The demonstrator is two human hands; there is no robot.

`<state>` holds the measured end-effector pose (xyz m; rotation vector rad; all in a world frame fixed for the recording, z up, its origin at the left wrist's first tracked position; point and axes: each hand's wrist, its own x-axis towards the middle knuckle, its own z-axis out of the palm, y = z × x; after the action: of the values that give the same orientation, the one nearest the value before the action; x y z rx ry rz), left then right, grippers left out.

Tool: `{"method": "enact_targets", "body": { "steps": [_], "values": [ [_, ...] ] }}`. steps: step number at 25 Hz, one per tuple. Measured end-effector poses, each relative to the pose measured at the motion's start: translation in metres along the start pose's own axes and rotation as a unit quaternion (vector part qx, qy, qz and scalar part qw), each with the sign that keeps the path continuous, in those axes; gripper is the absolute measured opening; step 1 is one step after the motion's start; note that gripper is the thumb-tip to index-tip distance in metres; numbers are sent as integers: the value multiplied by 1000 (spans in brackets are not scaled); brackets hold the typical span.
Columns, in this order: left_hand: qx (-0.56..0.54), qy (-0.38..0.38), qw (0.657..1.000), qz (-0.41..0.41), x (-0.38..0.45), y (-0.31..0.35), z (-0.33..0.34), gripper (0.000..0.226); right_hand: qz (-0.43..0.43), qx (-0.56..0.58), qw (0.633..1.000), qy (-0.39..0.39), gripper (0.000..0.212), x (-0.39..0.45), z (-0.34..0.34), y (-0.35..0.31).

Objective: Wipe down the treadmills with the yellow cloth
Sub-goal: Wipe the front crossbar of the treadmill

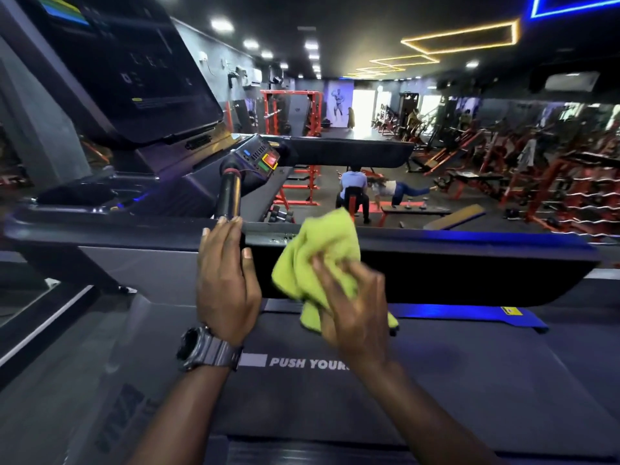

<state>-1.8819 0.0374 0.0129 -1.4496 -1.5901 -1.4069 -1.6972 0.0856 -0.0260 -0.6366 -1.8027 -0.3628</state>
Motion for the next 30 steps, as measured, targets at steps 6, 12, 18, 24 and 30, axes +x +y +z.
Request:
{"method": "enact_targets", "body": {
  "steps": [6,12,18,24,30],
  "values": [
    [28,-30,999,18,1,14,1,45,68,6,998,16,73,-1,-18,21],
    [23,-52,997,51,-1,10,0,45,107,-31,993,35,61,35,-52,43],
    [7,-53,997,52,0,11,-1,43,271,-118,917,-269,59,147,-46,49],
    [17,-8,998,66,3,8,-1,38,241,-80,904,-345,54,153,-64,68],
    [-29,-12,998,62,38,2,-18,32,208,-67,909,-355,45,160,-43,35]
  ]
}}
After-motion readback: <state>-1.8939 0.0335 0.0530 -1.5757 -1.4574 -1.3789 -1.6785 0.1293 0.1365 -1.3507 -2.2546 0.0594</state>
